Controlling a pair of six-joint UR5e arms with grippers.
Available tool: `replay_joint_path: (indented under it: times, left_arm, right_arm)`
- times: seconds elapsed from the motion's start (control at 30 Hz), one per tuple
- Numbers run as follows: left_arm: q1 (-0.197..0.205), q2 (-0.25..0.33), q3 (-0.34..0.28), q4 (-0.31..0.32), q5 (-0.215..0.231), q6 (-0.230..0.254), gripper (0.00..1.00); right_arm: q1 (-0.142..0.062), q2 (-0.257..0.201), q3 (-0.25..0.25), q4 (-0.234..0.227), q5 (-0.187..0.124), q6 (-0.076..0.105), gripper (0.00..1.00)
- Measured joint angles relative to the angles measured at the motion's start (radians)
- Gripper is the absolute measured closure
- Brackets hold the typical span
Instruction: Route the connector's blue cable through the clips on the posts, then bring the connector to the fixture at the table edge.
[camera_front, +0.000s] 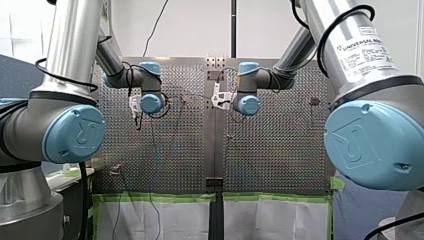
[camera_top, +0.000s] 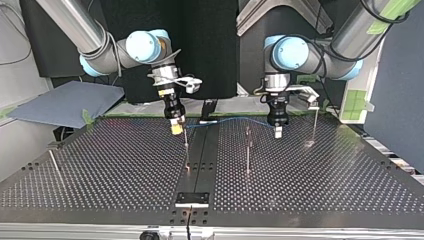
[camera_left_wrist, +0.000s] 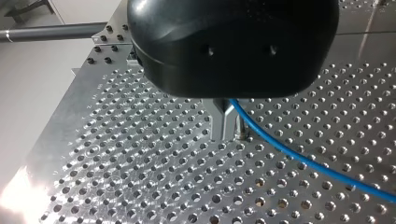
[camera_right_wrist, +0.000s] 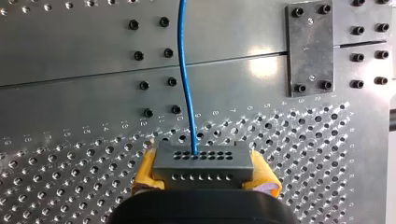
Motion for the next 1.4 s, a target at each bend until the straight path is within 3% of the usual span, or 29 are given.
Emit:
replay_joint_path:
  times: [0.4, 1.4]
  left_arm:
    - [-0.007, -0.057, 0.023, -0.001, 0.01, -0.003, 1.0]
    - [0.002, -0.104, 0.111, -0.033, 0.038, -0.008, 1.0]
  right_arm:
    - [-0.008, 0.004, -0.01, 0.019, 0.002, 0.0, 1.0]
    - [-0.037, 0.043, -0.023, 0.004, -0.002, 0.0, 1.0]
